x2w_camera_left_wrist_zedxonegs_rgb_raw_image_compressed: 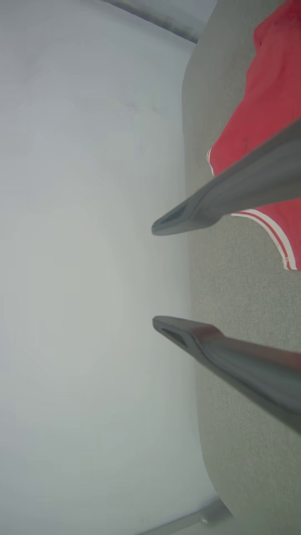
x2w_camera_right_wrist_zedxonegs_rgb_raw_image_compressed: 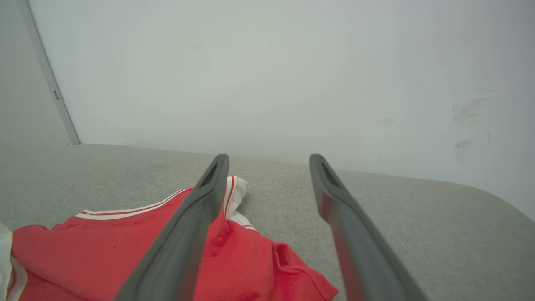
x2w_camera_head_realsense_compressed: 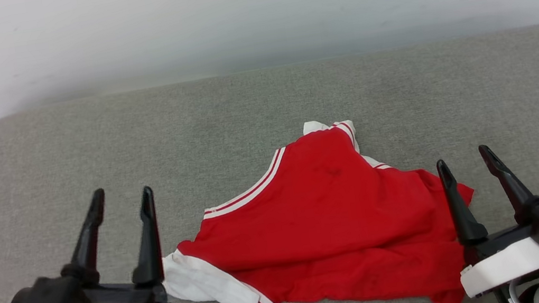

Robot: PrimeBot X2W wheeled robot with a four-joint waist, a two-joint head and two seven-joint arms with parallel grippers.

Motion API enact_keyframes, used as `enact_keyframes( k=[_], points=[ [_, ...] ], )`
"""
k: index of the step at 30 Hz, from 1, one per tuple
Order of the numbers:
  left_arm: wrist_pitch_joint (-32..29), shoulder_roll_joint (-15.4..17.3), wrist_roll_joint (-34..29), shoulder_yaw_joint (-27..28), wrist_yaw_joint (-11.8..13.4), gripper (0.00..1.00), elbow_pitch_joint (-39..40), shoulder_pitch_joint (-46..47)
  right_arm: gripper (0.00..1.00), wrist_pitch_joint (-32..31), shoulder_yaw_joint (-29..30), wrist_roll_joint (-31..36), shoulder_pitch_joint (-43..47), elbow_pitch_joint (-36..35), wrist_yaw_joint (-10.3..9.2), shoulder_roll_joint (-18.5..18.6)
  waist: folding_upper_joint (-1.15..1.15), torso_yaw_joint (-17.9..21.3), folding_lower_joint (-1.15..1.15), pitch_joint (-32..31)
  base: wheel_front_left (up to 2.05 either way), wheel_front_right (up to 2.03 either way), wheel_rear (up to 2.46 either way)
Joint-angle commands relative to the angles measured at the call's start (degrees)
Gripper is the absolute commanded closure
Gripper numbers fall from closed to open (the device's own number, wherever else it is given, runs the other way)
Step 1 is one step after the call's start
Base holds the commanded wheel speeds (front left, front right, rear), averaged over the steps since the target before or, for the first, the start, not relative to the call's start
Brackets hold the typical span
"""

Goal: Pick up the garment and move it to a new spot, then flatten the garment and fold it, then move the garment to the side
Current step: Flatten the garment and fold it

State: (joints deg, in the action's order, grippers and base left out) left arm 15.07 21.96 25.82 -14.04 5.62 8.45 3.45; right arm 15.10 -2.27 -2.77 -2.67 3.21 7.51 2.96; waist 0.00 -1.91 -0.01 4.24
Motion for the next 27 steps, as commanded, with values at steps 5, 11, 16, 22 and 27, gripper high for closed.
enact_keyframes(
  k=[5, 11, 16, 22, 27],
  points=[
    [0.1, -4.9, -6.3, 2.0, -4.7, 0.0, 1.8, -2.5, 0.0, -8.7, -3.5, 0.4, -3.8, -0.5, -0.06, 3.3, 0.0, -2.0, 0.01, 1.5, 0.0, 0.0, 0.0],
    [0.1, -8.6, -9.1, 3.8, -8.3, 0.0, 1.2, -0.8, 0.0, -33.8, -11.9, -8.1, -11.1, -1.8, -0.04, 14.7, 0.0, -4.8, 0.01, 4.4, 0.0, 0.0, 0.0],
    [0.1, -10.6, -10.4, 4.4, -10.2, 0.0, 0.3, 0.3, 0.0, -48.8, -16.0, -15.1, -18.0, -2.4, -0.04, 20.5, 0.0, -7.1, 0.01, 7.0, 0.0, 0.0, 0.0],
    [0.1, -14.0, -12.2, 4.3, -12.2, 0.0, -1.0, 2.8, 0.0, -66.7, -21.1, -22.4, -29.7, 2.8, -0.06, 24.7, 0.0, -12.6, 0.01, 11.6, 0.0, 0.0, 0.0],
    [0.1, -15.0, -12.6, 4.1, -12.8, 0.0, -1.6, 4.0, 0.0, -71.2, -24.9, -22.9, -34.6, 8.0, -0.04, 26.4, 0.0, -15.6, 0.01, 13.4, 0.0, 0.0, 0.0]
  ],
)
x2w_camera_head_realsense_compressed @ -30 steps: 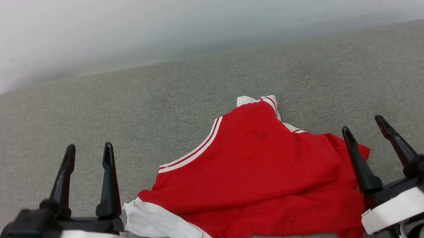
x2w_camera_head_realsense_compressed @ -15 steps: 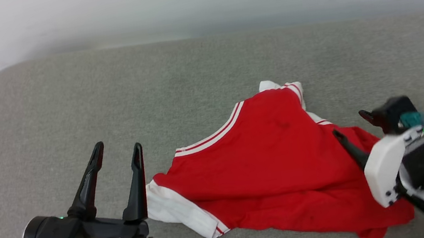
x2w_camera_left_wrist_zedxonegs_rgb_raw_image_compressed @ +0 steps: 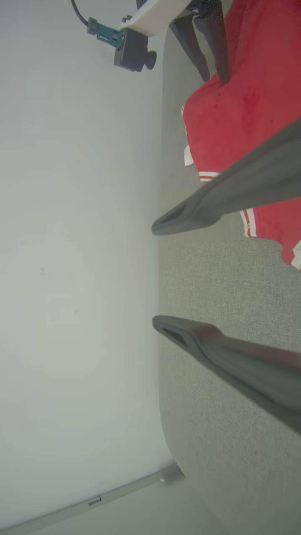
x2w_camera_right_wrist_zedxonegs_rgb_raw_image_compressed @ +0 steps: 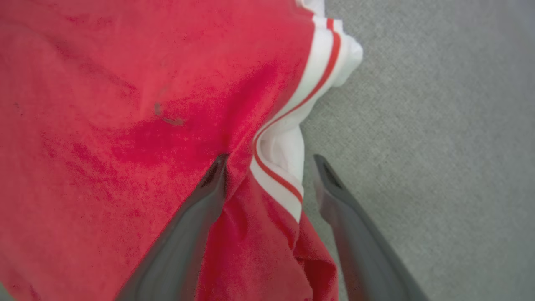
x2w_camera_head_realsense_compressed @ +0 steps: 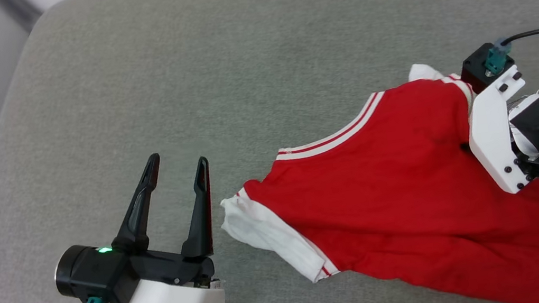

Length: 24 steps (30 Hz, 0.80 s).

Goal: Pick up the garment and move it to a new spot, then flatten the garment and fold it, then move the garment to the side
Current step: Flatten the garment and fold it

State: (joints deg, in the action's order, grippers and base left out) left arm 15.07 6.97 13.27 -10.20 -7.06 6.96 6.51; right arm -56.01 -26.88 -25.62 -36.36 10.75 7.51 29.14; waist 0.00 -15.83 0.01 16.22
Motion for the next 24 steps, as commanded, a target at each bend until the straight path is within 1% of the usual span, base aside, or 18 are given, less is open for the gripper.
enact_keyframes(
  k=[1, 5, 9, 10, 11, 12, 18, 22, 24],
  points=[
    [0.1, -0.2, 0.0, 0.3, -0.2, 0.0, -0.1, 1.0, 0.0, -0.3, -0.9, -0.2, -1.5, 1.6, -0.04, 0.4, 0.0, -2.2, -0.01, 1.7, 0.0, 0.0, 0.0],
    [0.1, -0.9, -0.2, -0.1, -0.3, 0.0, -0.3, 1.4, 0.0, -0.3, -3.9, -0.7, -3.0, 5.6, -0.04, 1.5, 0.0, -4.2, -0.01, 2.6, 0.0, 0.0, 0.0],
    [0.1, -1.3, -0.3, -0.2, -0.4, 0.0, -0.5, 1.4, 0.0, 0.1, -7.2, -2.6, -2.0, 8.6, -0.02, 2.0, 0.0, -5.3, -0.01, 3.0, 0.0, 0.0, 0.0],
    [0.1, -1.3, -0.3, -0.4, -0.4, 0.0, -0.6, 1.3, 0.1, 0.4, -7.9, -2.9, -1.7, 9.3, -0.02, 2.1, 0.0, -5.4, -0.01, 3.0, 0.0, 0.0, 0.0],
    [0.1, -1.3, -0.3, -0.5, -0.4, 0.0, -0.7, 1.1, 0.78, 0.9, -8.5, -3.2, -1.5, 10.0, -0.02, 2.2, 0.0, -5.5, -0.01, 2.9, 0.0, 0.0, 0.0],
    [0.1, -1.2, -0.3, -0.6, -0.4, 0.0, -0.9, 0.9, 1.0, 1.4, -9.1, -3.4, -1.2, 10.4, -0.02, 2.4, 0.0, -5.5, -0.01, 2.8, 0.0, 0.0, 0.0],
    [0.1, -0.4, -0.4, 0.0, -0.4, 0.0, -1.4, 0.0, 1.0, 6.0, -9.3, -3.8, -0.4, 12.4, -0.06, 4.6, 0.0, -3.5, -0.01, 0.4, 0.0, 0.0, 0.0],
    [0.1, 0.3, -0.2, 0.2, -0.4, 0.0, -1.3, -0.4, 1.0, 9.3, -7.3, -2.9, 0.1, 13.4, -0.07, 5.5, 0.0, -1.0, -0.01, -1.5, 0.0, 0.0, 0.0],
    [0.1, 0.5, -0.2, 0.4, -0.4, 0.0, -1.2, -0.7, 1.0, 10.8, -5.3, -2.1, 0.2, 13.9, -0.07, 5.9, 0.0, 0.4, -0.01, -2.2, 0.0, 0.0, 0.0]
  ],
)
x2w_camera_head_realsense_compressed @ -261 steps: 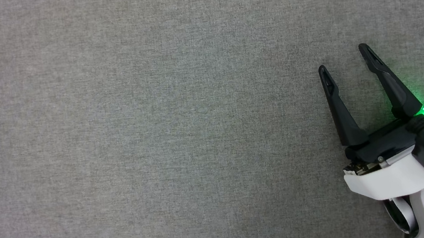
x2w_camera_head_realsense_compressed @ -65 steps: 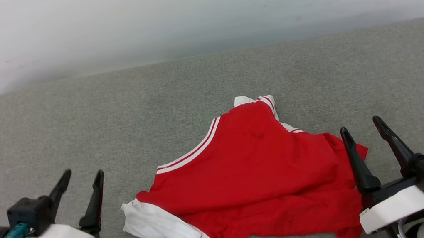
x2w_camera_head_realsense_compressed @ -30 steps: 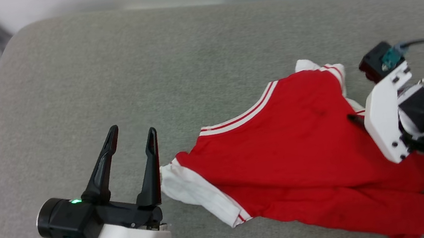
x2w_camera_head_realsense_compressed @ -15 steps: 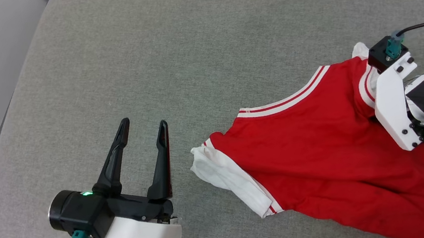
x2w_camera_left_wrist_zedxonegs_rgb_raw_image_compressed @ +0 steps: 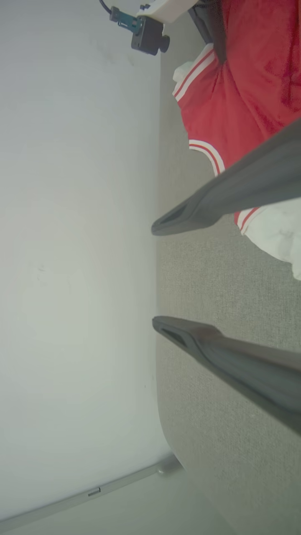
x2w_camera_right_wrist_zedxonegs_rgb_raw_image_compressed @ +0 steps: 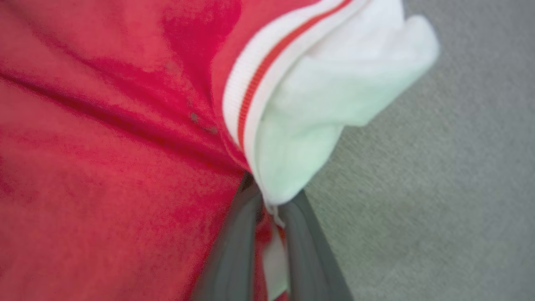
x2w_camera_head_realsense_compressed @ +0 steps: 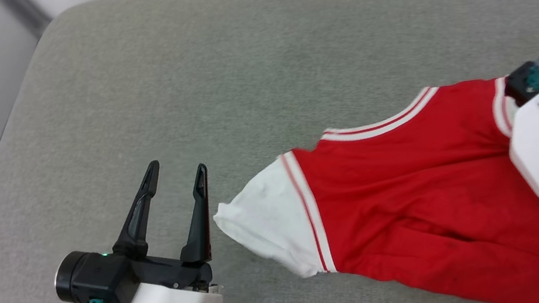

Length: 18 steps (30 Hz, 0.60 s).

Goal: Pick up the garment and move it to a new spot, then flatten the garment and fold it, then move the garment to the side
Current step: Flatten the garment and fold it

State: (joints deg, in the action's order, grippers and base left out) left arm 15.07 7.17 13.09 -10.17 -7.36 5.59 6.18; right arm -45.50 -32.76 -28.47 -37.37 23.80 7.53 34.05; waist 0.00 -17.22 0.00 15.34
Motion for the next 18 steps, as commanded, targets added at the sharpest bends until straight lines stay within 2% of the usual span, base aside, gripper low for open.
enact_keyframes(
  k=[1, 10, 18],
  points=[
    [0.1, 0.4, 0.0, 0.4, -0.1, 0.0, 0.2, -0.5, 1.0, 1.0, 1.7, 1.2, 1.4, 0.9, -0.07, 1.2, 0.0, 2.5, 0.0, -1.6, 0.0, 0.0, 0.0],
    [0.1, 0.6, 0.0, 0.9, -0.1, 0.0, 0.4, -1.6, 1.0, 5.3, 14.5, 9.8, 7.4, 0.0, -0.07, 3.7, 0.0, 7.9, 0.0, -3.8, 0.0, 0.0, 0.0],
    [0.1, 0.8, -0.1, 0.5, -0.1, 0.0, 0.5, -1.6, 1.0, 2.2, 25.9, 16.8, 16.7, -3.3, -0.07, -1.1, 0.0, 10.7, 0.0, -3.5, 0.0, 0.0, 0.0]
  ],
)
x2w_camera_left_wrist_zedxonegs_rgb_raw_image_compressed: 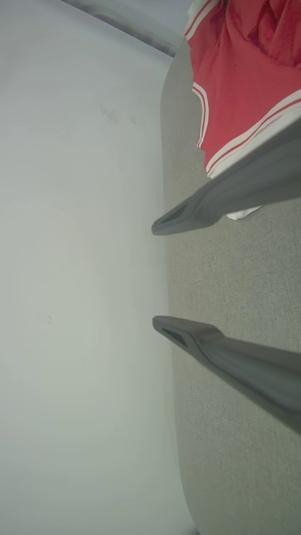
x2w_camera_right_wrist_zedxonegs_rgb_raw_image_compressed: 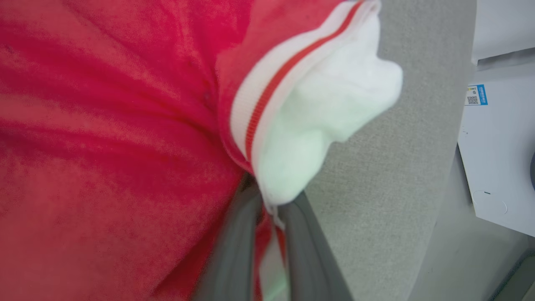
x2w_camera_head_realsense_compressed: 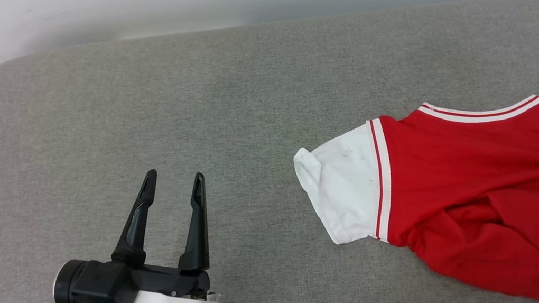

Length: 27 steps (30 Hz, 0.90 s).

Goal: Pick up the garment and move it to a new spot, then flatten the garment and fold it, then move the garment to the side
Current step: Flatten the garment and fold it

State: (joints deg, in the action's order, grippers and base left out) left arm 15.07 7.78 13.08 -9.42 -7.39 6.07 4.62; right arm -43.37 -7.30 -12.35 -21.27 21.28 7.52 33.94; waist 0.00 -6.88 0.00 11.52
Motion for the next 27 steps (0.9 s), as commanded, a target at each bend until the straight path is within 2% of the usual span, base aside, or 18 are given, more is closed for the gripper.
enact_keyframes(
  k=[1, 4, 5, 6, 7, 8, 13, 19, 23, 24, 27],
  points=[
    [0.1, 0.3, -0.1, -0.6, -0.1, 0.0, -0.1, 0.2, 1.0, 0.3, 1.3, 1.3, 1.2, -1.1, -0.06, -2.0, 0.0, 0.5, 0.0, 0.4, 0.0, 0.0, 0.0],
    [0.1, 0.6, 0.1, -0.9, -0.1, 0.0, -0.4, 0.7, 1.0, 1.2, 2.1, 3.1, 1.9, -1.4, -0.06, -4.0, 0.0, 0.8, 0.0, 0.8, 0.0, 0.0, 0.0],
    [0.1, 0.7, 0.2, -1.0, -0.1, 0.0, -0.6, 1.0, 0.83, 1.9, 1.7, 3.7, 1.6, -1.5, -0.06, -4.2, 0.0, 0.8, 0.0, 0.9, 0.0, 0.0, 0.0],
    [0.1, 0.8, 0.2, -1.1, -0.1, 0.0, -0.7, 1.2, 0.71, 2.7, 2.0, 4.1, 1.0, -1.2, -0.06, -4.6, 0.0, 0.8, 0.0, 1.0, 0.0, 0.0, 0.0],
    [0.1, 0.9, 0.3, -1.1, -0.1, 0.0, -0.8, 1.4, 0.25, 3.6, 1.5, 4.7, 0.6, -0.8, -0.05, -5.1, 0.0, 0.8, 0.0, 1.0, 0.0, 0.0, 0.0],
    [0.1, 1.0, 0.4, -1.2, -0.1, 0.0, -1.0, 1.5, 0.0, 4.6, 1.4, 5.1, 0.2, -0.4, -0.06, -5.5, 0.0, 0.8, 0.0, 0.9, 0.0, 0.0, 0.0],
    [0.1, 1.1, 0.6, -0.5, -0.1, 0.0, -1.7, 0.7, 0.0, 9.4, 1.1, 5.5, -0.9, 0.9, -0.06, -7.1, 0.0, 1.3, 0.0, -0.3, 0.0, 0.0, 0.0],
    [0.1, 0.8, 0.9, 0.2, -0.1, 0.0, -1.9, -0.6, 0.0, 14.7, 1.9, 4.4, -0.9, -1.3, -0.06, -8.6, 0.0, 3.3, 0.0, -2.1, 0.0, 0.0, 0.0],
    [0.1, 0.3, 1.8, 1.4, -0.1, 0.0, -1.7, -1.1, 0.0, 21.4, 4.0, 2.3, 1.6, -7.0, -0.06, -11.1, 0.0, 5.9, 0.0, -3.7, 0.0, 0.0, 0.0],
    [0.1, 0.3, 1.8, 1.4, -0.1, 0.0, -1.7, -1.1, 0.0, 21.4, 4.0, 2.3, 1.6, -7.0, -0.06, -11.1, 0.0, 5.9, 0.0, -3.7, 0.0, 0.0, 0.0],
    [0.1, 0.8, 2.0, 1.2, -0.1, 0.0, -1.5, -1.3, 0.0, 25.1, 8.1, 1.1, 4.1, -10.7, -0.06, -13.9, 0.0, 7.0, 0.0, -4.3, 0.0, 0.0, 0.0]
  ],
)
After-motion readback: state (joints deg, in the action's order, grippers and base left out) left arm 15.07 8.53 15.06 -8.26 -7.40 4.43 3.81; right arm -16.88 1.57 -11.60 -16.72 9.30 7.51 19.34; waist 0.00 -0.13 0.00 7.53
